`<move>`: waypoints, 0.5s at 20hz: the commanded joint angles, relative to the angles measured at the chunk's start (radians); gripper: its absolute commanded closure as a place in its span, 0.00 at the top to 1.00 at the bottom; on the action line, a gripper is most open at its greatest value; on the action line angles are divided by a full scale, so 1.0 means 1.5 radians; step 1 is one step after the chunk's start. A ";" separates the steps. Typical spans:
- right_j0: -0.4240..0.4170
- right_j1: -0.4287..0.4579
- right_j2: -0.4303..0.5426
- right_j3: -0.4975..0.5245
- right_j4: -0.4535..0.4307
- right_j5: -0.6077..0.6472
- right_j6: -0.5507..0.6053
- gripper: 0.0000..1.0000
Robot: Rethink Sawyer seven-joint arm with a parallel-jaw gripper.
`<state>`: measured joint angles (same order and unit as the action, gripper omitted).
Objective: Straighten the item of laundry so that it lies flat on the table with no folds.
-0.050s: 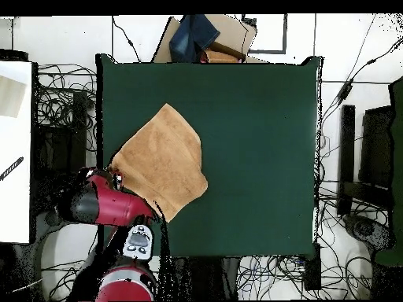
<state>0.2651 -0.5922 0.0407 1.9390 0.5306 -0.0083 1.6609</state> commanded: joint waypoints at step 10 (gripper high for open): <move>-0.056 0.026 0.050 -0.014 0.015 -0.050 0.182 1.00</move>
<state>0.2399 -0.5906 0.0466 1.9388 0.5542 -0.0131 1.6716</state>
